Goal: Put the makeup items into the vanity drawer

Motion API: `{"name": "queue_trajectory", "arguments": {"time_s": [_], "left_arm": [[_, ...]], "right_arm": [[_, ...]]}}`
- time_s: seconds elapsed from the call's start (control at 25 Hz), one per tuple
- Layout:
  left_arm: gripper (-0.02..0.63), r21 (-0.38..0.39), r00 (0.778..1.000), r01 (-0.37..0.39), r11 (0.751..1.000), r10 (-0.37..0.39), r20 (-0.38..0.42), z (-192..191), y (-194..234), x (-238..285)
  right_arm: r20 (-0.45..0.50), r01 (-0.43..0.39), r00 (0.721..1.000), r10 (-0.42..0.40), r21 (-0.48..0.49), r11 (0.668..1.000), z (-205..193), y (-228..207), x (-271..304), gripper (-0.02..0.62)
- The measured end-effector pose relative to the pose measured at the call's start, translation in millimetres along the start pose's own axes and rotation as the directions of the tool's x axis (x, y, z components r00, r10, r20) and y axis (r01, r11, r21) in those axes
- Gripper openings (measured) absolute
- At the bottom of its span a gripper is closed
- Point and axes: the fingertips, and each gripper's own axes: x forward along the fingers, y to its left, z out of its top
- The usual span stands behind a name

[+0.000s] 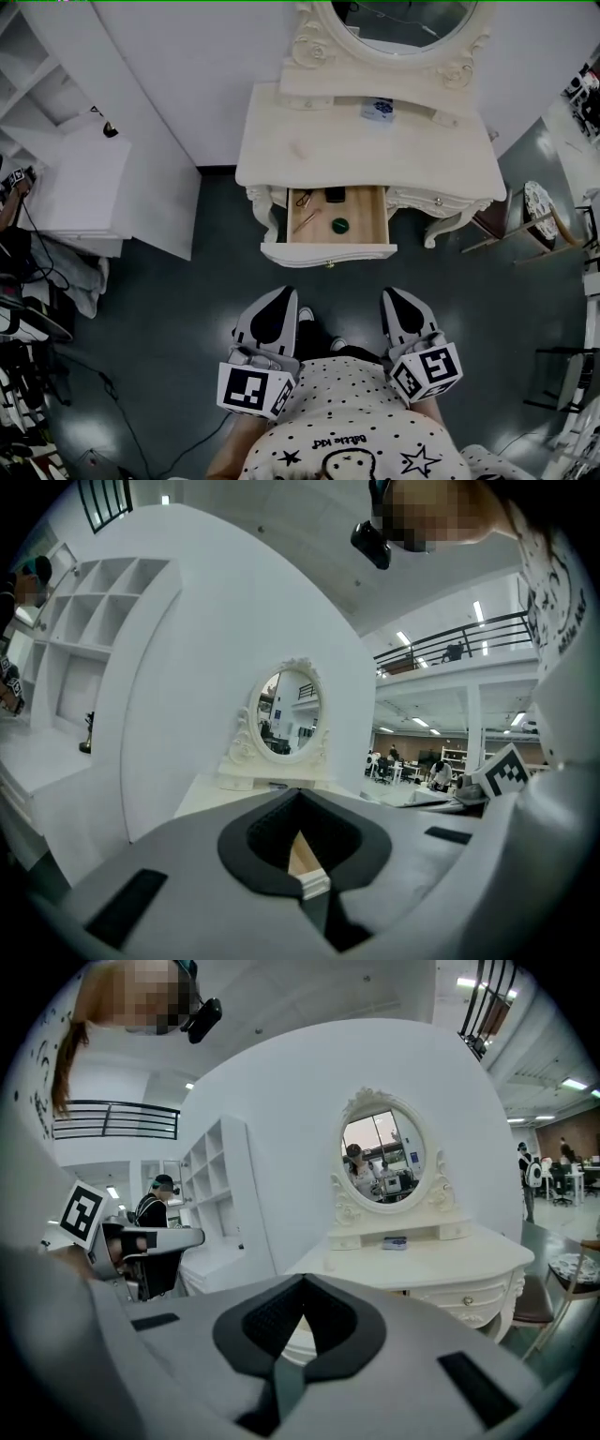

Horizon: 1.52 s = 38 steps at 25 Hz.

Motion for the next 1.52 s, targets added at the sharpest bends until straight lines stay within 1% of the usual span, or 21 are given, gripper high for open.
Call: {"name": "queue_trajectory", "arguments": {"time_s": [0.12, 0.32, 0.52, 0.68, 0.88, 1.24, 1.52], "left_arm": [[0.002, 0.008, 1.000, 0.026, 1.000, -0.026, 0.001, 10.8, 20.4, 12.1], [0.002, 0.020, 0.999, 0.054, 0.998, -0.054, -0.011, 14.9, 47.6, 27.0], [0.002, 0.021, 0.999, 0.042, 0.999, -0.042, -0.032, 14.0, 62.0, 39.8], [0.002, 0.015, 0.998, 0.031, 0.999, -0.030, -0.057, 8.9, 66.6, 51.0], [0.002, 0.002, 0.998, -0.005, 1.000, 0.005, -0.070, 8.4, 71.9, 74.7], [0.002, 0.004, 0.997, -0.070, 0.998, 0.070, -0.035, 29.2, 73.5, 130.8], [0.002, -0.005, 0.991, -0.132, 0.991, 0.132, -0.023, 28.0, 74.4, 153.9]], "right_arm": [[0.011, 0.017, 1.000, -0.017, 0.007, 1.000, 10.3, 5.6, 21.6, -0.002], [0.025, 0.045, 0.999, -0.045, 0.029, 0.999, 14.6, 11.6, 47.5, -0.002], [0.015, 0.047, 0.999, -0.047, 0.039, 0.998, 15.5, 10.9, 63.1, -0.002], [0.000, 0.045, 0.999, -0.045, 0.043, 0.998, 15.2, 2.4, 74.9, -0.002], [-0.014, 0.027, 1.000, -0.026, 0.033, 0.999, 20.8, -18.9, 96.7, -0.002], [-0.001, -0.017, 1.000, 0.017, -0.009, 1.000, 57.1, -73.9, 142.7, -0.002], [-0.025, -0.062, 0.998, 0.061, -0.022, 0.998, 58.2, -101.0, 166.0, -0.002]]}}
